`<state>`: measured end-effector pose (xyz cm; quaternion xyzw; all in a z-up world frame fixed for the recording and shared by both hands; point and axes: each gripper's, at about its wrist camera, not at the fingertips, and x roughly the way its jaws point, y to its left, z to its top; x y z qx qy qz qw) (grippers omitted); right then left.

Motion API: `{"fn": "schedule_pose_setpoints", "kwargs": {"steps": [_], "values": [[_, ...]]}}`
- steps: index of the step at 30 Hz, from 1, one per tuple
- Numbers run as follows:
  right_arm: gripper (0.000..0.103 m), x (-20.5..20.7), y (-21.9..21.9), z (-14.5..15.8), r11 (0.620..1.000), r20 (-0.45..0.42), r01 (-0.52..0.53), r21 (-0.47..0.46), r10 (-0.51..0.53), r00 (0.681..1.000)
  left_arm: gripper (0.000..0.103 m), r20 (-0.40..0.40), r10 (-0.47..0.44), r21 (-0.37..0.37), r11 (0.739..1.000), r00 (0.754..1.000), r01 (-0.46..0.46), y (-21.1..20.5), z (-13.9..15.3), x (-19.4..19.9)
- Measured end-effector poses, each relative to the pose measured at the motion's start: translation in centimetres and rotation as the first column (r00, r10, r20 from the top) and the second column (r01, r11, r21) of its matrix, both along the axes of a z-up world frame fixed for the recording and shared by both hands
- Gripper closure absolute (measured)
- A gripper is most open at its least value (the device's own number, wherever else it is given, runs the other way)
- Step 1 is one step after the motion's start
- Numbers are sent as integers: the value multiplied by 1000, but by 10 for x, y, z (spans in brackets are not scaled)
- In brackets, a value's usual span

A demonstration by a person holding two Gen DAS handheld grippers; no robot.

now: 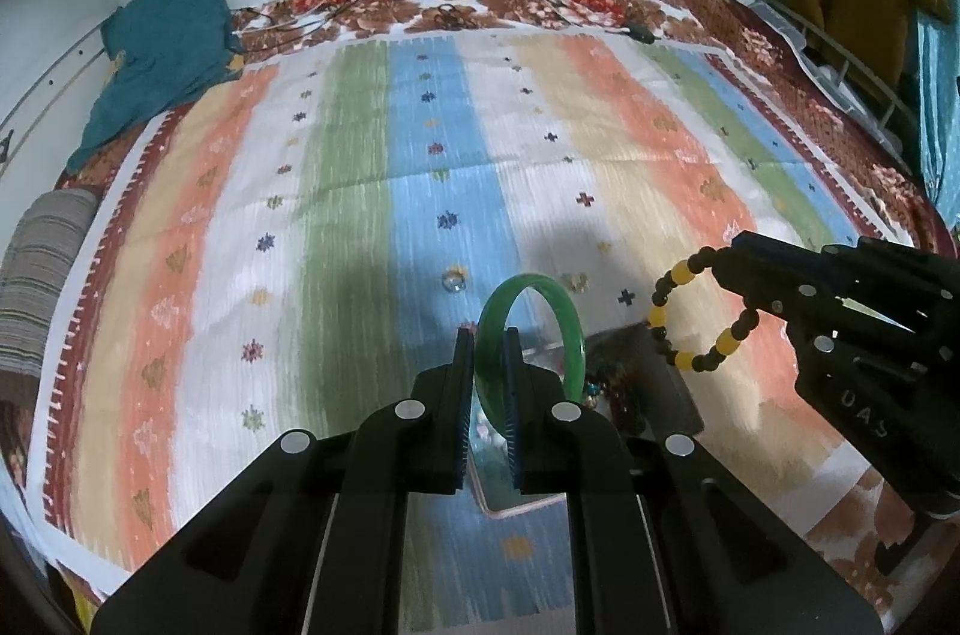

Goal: Organize jewelry
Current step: 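Lift the green bangle with the left tool while the right tool carries the yellow-black bracelet to the tin, then open the left tool over the tin while the right tool releases the yellow-black bracelet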

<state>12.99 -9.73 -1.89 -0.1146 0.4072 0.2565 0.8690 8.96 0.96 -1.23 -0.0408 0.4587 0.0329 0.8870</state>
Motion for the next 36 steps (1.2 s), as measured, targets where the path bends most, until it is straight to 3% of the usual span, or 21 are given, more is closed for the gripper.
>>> {"fn": "schedule_pose_setpoints", "kwargs": {"steps": [3,5,6,7,14,28,36], "values": [[90,0,-3,-4,1000,-27,2,5,-2,1000,93,-35,-27,-6,1000,999,27,-7,-5,-3],[77,3,-7,-8,1000,-53,7,-7,-8,999,83,-39,-23,6,1000,999,23,-10,-5,-5],[66,4,-8,-9,1000,-54,14,-11,-14,998,77,-37,-21,5,1000,999,22,-9,-5,-6],[65,5,-8,-10,1000,-57,17,-16,-17,998,76,-34,-14,2,1000,999,14,-7,-4,-6],[64,14,-13,-14,999,-76,39,-22,-40,996,64,-30,47,-15,999,998,-48,12,-4,-2],[52,45,-16,-27,997,-129,72,-38,-76,989,44,-67,114,-69,991,991,-119,37,-17,31],[51,58,-10,-34,995,-140,75,-62,-83,987,42,-86,145,-91,984,986,-152,48,-25,50]]}}
